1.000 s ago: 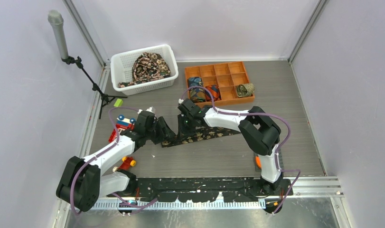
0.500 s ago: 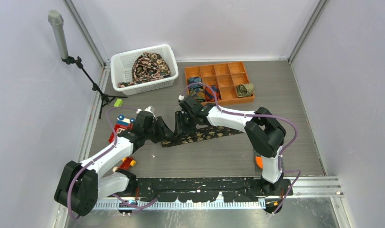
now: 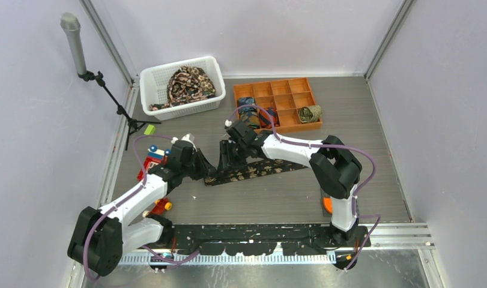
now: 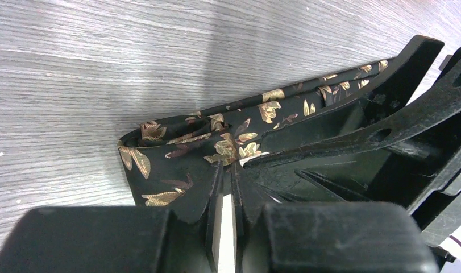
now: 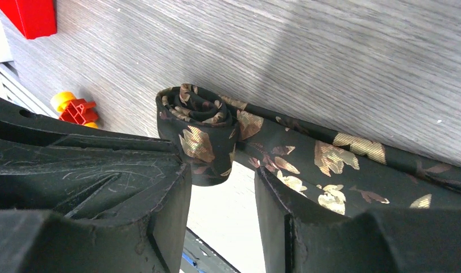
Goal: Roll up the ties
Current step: Roll the tie at the center of the board.
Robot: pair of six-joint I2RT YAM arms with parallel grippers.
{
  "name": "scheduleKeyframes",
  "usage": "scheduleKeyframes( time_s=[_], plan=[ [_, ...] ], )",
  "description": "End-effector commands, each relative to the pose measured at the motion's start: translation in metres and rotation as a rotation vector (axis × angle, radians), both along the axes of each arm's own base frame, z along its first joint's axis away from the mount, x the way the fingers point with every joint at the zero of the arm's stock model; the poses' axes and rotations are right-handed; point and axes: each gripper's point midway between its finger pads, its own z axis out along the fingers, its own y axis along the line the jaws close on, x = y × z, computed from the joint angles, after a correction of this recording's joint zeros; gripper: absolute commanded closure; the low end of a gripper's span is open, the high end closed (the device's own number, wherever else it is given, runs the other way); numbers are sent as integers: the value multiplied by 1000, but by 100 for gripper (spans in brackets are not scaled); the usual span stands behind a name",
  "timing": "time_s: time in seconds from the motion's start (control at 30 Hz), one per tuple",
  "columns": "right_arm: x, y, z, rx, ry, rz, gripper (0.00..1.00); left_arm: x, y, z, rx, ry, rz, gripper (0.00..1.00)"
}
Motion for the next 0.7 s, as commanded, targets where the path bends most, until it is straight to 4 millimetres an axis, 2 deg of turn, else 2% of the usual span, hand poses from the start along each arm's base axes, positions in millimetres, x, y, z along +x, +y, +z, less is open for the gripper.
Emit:
scheduleKeyframes(
  time_s=[0.0, 0.27, 0.4, 0.47, 0.57, 0.67],
  plan=[
    [4, 22, 37, 121, -36, 18, 50, 4, -2, 14, -9, -50, -6, 90],
    [2, 30, 33, 122, -21, 31, 49, 1, 6, 22, 20, -75, 5, 95],
    [1, 31, 27, 103, -18, 31, 51, -3, 24, 27, 98, -88, 37, 94],
    [1, 30, 23, 85, -19, 32, 53, -6, 32, 29, 129, -101, 46, 89],
    [1, 27, 16, 52, -20, 34, 56, -10, 46, 30, 178, -127, 74, 76],
    [2, 27, 14, 43, -21, 34, 58, -17, 55, 29, 201, -140, 84, 67]
  ],
)
